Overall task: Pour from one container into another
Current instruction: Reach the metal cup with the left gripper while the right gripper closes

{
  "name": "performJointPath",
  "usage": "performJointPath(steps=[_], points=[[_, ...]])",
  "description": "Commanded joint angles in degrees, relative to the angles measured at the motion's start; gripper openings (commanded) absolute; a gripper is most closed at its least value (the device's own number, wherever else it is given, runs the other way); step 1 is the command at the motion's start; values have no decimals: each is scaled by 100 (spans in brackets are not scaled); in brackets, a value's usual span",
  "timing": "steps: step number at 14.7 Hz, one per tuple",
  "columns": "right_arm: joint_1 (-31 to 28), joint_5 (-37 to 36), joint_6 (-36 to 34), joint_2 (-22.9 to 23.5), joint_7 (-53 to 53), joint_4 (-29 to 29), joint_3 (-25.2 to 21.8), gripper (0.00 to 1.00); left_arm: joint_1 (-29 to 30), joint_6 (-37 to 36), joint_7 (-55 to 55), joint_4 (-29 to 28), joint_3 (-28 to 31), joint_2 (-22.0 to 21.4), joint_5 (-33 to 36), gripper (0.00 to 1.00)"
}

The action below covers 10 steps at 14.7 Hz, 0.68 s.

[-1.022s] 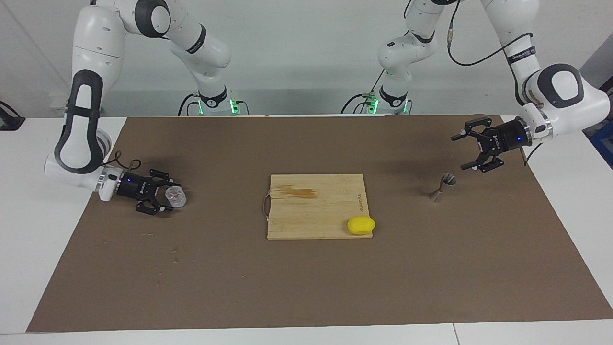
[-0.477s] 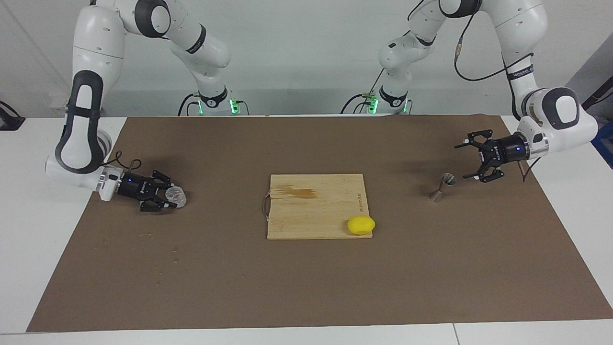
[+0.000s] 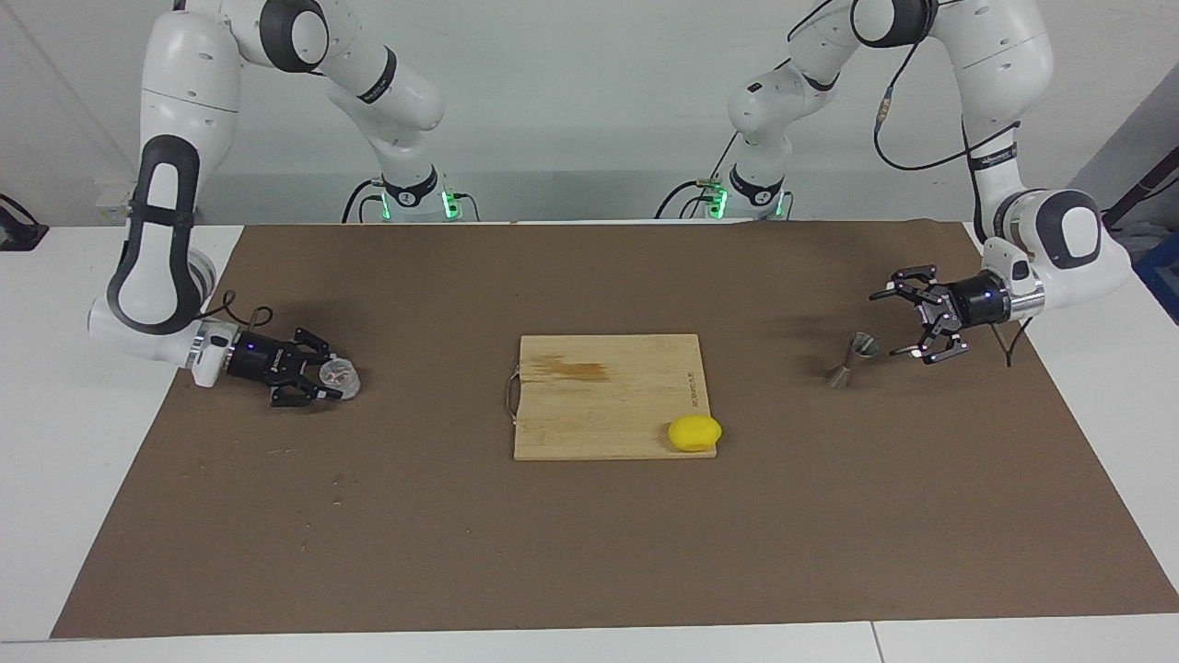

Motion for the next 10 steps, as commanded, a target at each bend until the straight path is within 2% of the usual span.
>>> performJointPath(steps=[1,6,10], points=[[3,141,3,-128,-66,-23,33,11,69,-34,635,84,-38,210,-133,100],[90,211,20,-374,135,-31,42,0,61,10,1323,-39,-29,456,-160,100],[169,220,38,-479,303,-40,51,0,61,-25,1647,-197,-38,456,-160,100]])
